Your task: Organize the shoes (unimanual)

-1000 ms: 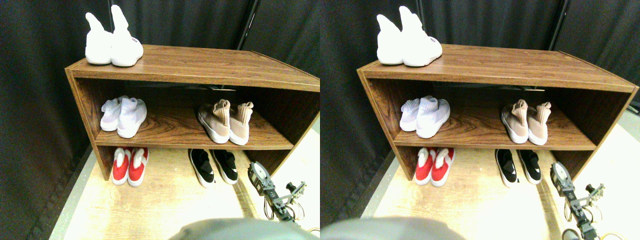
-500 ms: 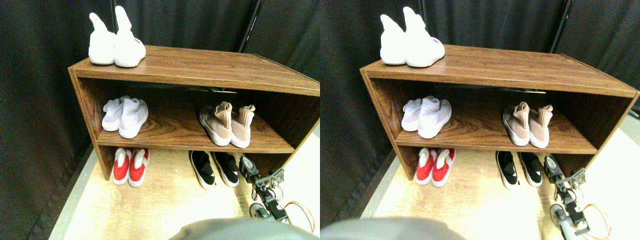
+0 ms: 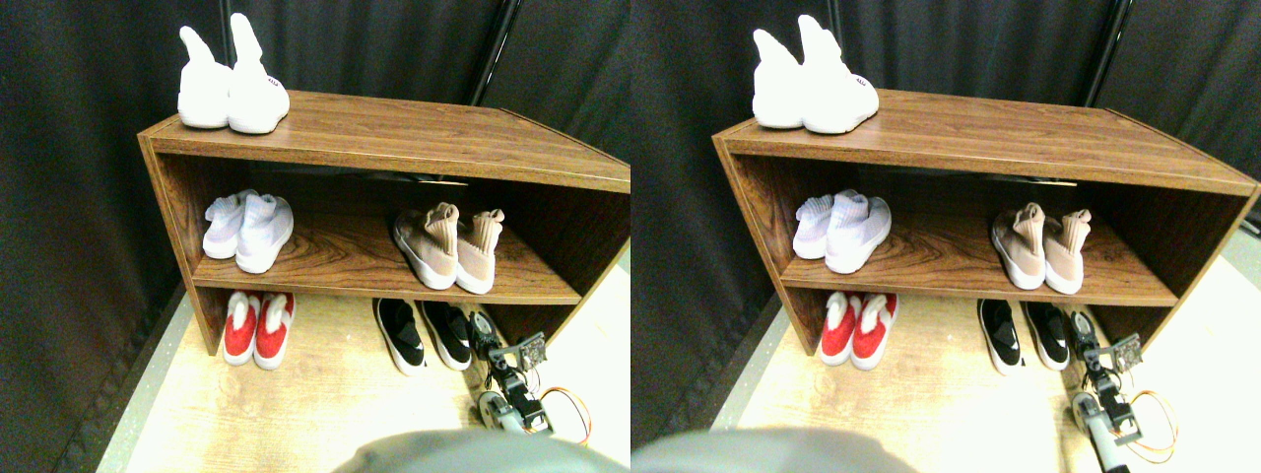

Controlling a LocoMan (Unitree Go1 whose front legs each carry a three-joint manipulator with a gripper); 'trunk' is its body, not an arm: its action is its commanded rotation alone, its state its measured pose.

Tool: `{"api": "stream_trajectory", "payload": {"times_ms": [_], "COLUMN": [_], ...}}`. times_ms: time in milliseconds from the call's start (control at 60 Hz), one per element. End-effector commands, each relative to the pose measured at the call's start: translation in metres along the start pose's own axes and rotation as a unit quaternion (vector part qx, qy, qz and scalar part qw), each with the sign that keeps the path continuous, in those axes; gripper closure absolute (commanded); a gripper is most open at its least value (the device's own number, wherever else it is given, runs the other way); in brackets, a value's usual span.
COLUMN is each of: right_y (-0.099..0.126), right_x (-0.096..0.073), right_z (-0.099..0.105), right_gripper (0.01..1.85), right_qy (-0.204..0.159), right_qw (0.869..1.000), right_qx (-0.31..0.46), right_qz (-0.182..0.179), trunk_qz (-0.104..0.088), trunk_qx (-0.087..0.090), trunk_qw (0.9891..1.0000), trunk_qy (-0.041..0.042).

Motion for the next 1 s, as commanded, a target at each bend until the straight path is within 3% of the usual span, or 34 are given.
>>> {"api": "stream_trajectory", "payload": {"times_ms": [17, 117, 433, 667, 1000], "right_y": [0.003, 0.003, 0.004, 0.006, 0.016], "right_x": [-0.002, -0.001, 0.001, -0.001, -0.015], "right_z": [-0.007, -0.014, -0.033, -0.040, -0.055], "right_gripper": [1.80, 1.80, 1.80, 1.80, 1.80], "right_qy": [0.006, 0.038, 0.080, 0.096, 0.108], "right_qw": [1.000, 0.999, 0.997, 0.995, 0.994], "right_qx": [0.006, 0.014, -0.007, 0.001, 0.004], "right_qz": [-0.009, -0.014, -0.019, -0.023, -0.004], "trunk_qz": [0.011, 0.015, 0.020, 0.021, 0.023], "trunk_qx": [-0.014, -0.016, -0.024, -0.025, -0.024], "trunk_qw": [0.9998, 0.9998, 0.9995, 0.9995, 0.9994], "trunk_qy": [0.0029, 0.0024, 0.0005, 0.0046, 0.0093]}}
